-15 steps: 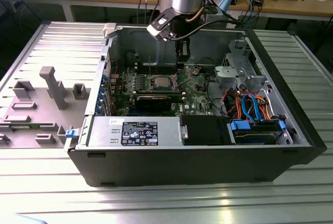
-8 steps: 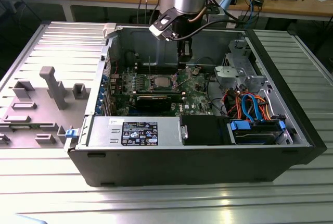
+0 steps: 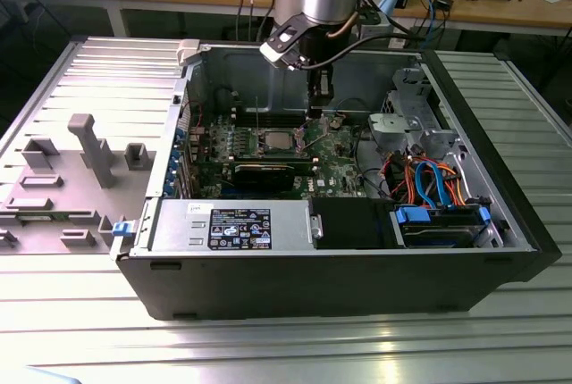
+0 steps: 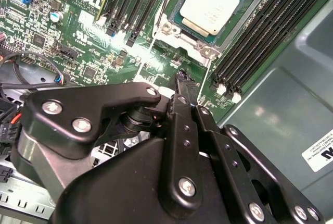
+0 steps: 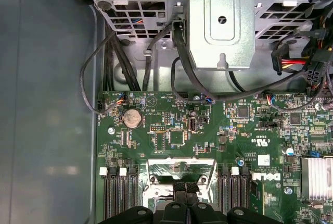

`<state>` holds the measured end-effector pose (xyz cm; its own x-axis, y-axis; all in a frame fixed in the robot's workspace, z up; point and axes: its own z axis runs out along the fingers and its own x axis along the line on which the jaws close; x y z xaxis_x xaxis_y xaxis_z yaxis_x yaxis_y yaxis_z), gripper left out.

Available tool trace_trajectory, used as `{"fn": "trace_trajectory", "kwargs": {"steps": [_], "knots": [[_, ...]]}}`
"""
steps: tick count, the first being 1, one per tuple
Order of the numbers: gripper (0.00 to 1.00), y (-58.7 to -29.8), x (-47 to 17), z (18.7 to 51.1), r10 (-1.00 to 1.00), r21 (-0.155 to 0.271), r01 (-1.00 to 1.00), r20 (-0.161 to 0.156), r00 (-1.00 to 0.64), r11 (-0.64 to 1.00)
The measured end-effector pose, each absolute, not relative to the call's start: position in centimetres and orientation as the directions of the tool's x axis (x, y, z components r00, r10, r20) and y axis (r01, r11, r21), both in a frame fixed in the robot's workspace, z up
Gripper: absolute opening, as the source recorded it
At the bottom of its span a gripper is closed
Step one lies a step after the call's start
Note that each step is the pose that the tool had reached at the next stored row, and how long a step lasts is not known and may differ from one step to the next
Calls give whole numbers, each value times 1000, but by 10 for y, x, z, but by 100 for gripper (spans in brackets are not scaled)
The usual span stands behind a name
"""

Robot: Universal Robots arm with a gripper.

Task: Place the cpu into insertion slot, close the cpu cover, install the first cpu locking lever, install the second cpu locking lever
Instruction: 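Close the cpu cover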

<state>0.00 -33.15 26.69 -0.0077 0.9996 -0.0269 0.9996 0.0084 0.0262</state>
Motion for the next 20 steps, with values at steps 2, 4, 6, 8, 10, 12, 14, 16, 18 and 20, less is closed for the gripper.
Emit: {"fn": "trace_trajectory", "kwargs": {"steps": [2, 4, 6, 8, 10, 12, 14, 16, 18, 20], "knots": [[11, -331, 0, 267, 1000, 26, 1000, -27, -8, 8], [11, -331, 0, 267, 1000, 26, 1000, -27, -8, 8], [11, -331, 1, 267, 1000, 26, 1000, -27, -8, 9], [11, -331, 2, 267, 1000, 26, 1000, -27, -8, 8], [11, -331, 4, 267, 1000, 26, 1000, -27, -8, 8], [11, -331, 6, 267, 1000, 26, 1000, -27, -8, 8], [11, -331, 8, 267, 1000, 26, 1000, -27, -8, 8], [11, -331, 9, 267, 1000, 26, 1000, -27, -8, 8], [11, -331, 10, 267, 1000, 26, 1000, -27, -8, 8], [11, -331, 12, 267, 1000, 26, 1000, -27, -8, 8]]}}
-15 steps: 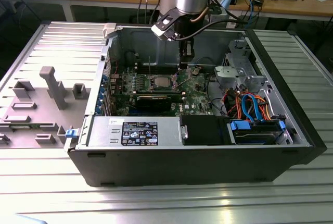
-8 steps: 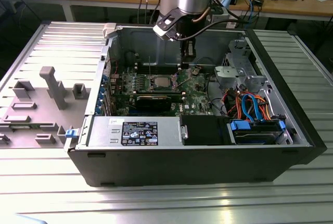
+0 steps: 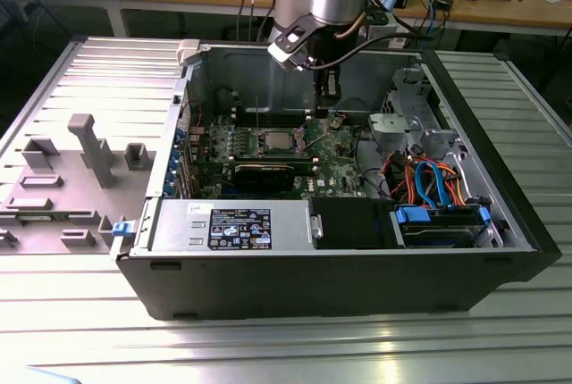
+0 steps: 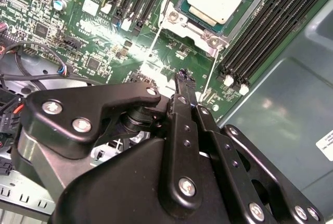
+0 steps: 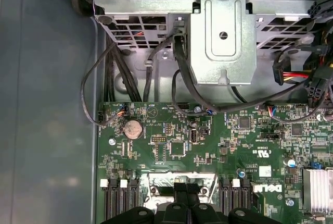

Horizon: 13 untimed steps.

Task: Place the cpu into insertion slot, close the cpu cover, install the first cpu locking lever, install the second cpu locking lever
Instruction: 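Close the cpu cover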

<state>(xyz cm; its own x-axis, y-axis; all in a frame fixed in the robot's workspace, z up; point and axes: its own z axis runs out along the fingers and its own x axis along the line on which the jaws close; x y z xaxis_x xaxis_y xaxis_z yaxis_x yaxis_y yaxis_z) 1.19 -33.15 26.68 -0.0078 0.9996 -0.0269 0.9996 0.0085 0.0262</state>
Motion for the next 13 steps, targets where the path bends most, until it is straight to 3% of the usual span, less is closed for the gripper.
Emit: {"fn": "trace_trajectory", "kwargs": {"steps": [13], "knots": [[11, -331, 19, 267, 1000, 26, 1000, -27, -8, 8]]}}
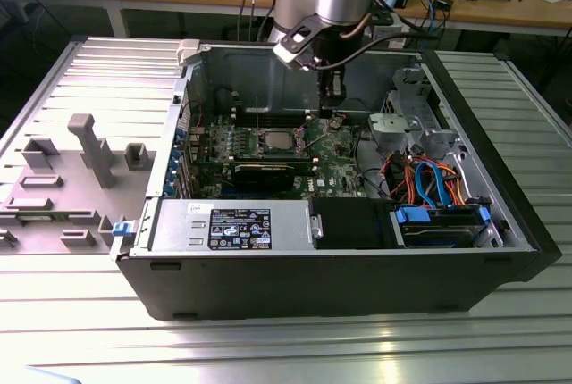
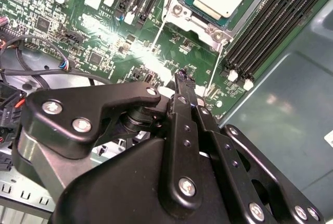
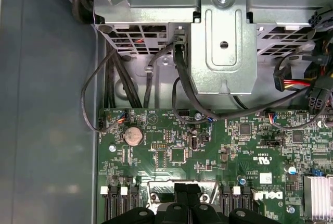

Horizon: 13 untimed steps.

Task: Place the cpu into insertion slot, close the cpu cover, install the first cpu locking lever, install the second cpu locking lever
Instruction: 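Close the cpu cover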

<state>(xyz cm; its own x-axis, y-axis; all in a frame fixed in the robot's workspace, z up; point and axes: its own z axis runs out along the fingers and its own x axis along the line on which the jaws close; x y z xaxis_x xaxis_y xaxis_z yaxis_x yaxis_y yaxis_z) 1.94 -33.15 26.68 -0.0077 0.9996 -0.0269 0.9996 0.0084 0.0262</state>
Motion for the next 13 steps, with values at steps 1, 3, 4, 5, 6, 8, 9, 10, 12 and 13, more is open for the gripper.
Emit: {"fn": "trace_trajectory", "kwargs": {"steps": [1, 3, 4, 5, 6, 8, 9, 10, 12, 13], "knots": [[11, -331, 20, 267, 1000, 26, 1000, -27, -8, 8], [11, -331, 22, 267, 1000, 26, 1000, -27, -8, 8], [11, -331, 22, 267, 1000, 26, 1000, -27, -8, 8], [11, -331, 23, 267, 1000, 26, 1000, -27, -8, 8], [11, -331, 24, 267, 1000, 26, 1000, -27, -8, 8], [11, -331, 25, 267, 1000, 26, 1000, -27, -8, 8], [11, -331, 26, 267, 1000, 26, 1000, -27, -8, 8], [11, -331, 26, 267, 1000, 26, 1000, -27, -8, 8], [11, -331, 27, 267, 1000, 26, 1000, -27, -8, 8], [11, -331, 28, 267, 1000, 26, 1000, -27, -8, 8]]}}
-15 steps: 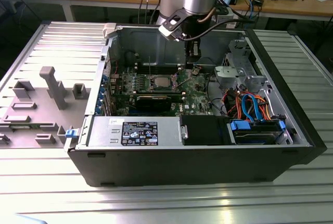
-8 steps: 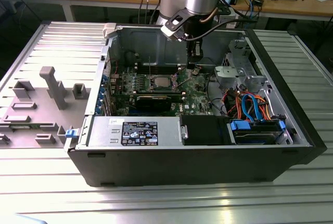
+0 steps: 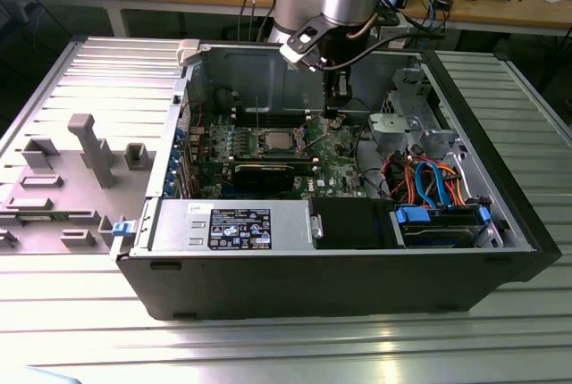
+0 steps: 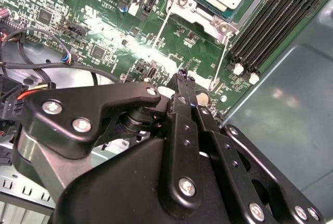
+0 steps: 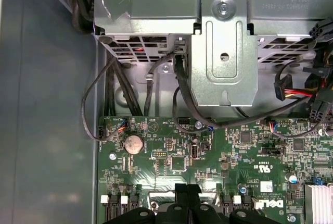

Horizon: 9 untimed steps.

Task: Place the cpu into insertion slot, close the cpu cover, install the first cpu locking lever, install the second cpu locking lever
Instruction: 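Close the cpu cover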

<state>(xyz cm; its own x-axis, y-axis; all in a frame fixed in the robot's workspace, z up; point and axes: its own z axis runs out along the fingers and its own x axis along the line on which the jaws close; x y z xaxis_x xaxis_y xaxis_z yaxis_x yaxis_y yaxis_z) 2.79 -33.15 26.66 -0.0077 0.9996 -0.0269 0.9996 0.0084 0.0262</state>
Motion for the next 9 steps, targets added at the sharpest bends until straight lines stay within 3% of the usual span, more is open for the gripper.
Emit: {"fn": "trace_trajectory", "kwargs": {"steps": [9], "knots": [[11, -331, 35, 266, 1000, 26, 1000, -27, -8, 8]]}}
